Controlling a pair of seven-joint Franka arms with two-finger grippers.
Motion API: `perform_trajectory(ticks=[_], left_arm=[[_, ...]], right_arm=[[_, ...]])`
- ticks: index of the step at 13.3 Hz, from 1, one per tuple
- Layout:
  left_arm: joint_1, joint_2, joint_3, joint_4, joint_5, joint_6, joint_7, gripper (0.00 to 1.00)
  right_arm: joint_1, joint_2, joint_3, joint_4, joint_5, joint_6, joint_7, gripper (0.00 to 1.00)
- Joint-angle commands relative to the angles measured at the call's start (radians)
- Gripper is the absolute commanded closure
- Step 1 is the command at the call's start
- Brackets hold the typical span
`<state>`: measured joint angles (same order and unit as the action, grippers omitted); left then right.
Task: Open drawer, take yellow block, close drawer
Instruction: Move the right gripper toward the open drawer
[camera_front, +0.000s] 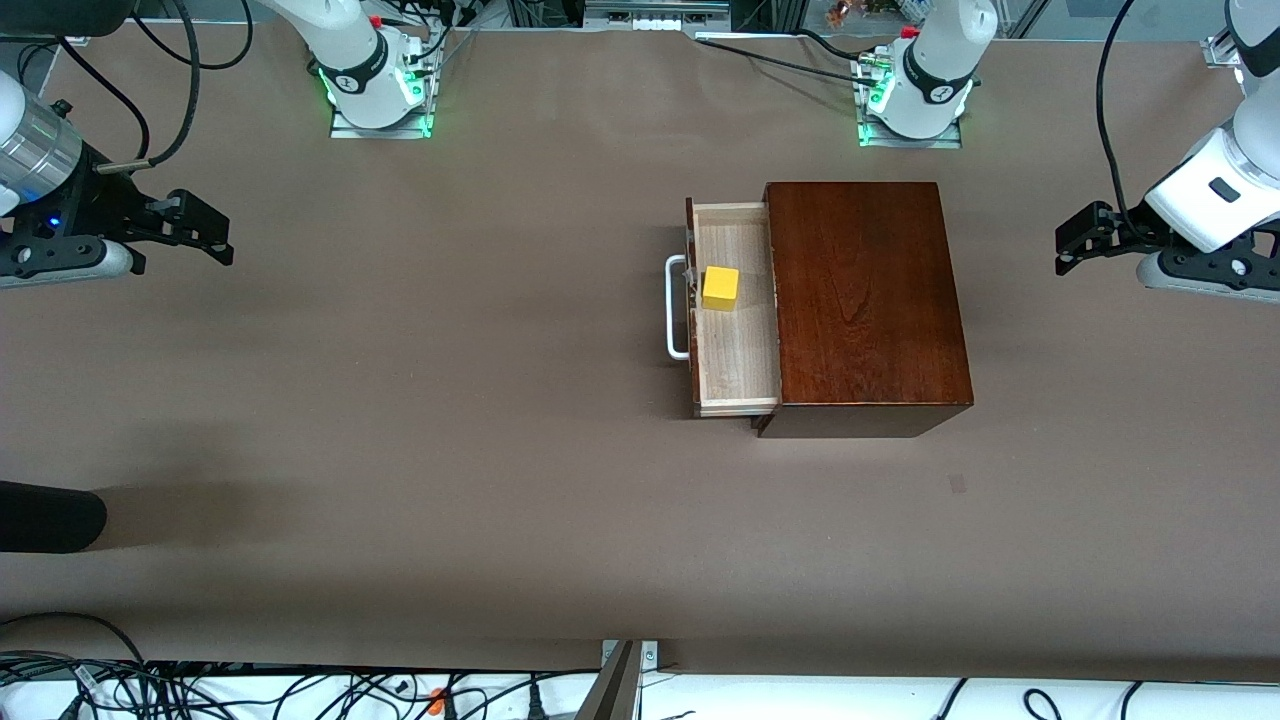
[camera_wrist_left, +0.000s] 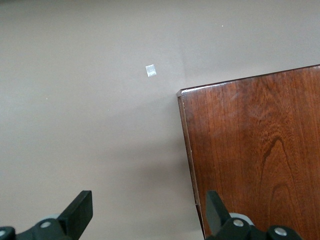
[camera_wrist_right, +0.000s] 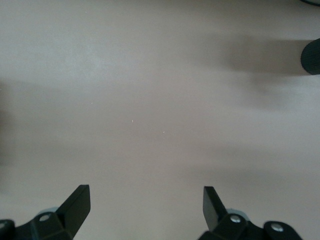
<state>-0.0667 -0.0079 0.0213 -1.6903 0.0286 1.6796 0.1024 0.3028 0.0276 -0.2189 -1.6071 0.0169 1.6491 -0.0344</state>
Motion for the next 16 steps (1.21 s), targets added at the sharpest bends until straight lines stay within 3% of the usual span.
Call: perform_trajectory(ticks=[1,16], left_arm=[[-0.004,0.000,0.002,0.020,-0.009,-0.012,-0.001,0.00],[-0.004,0.005,0.002,0.034,-0.009,-0.023,0.007,0.00]], right_arm=[[0.001,0.006,0.004,0.022,-0.011,-0.008,0.008,0.00],[0.004,0.028,0.006,0.022,-0.009,0.003,0.002,0.00]])
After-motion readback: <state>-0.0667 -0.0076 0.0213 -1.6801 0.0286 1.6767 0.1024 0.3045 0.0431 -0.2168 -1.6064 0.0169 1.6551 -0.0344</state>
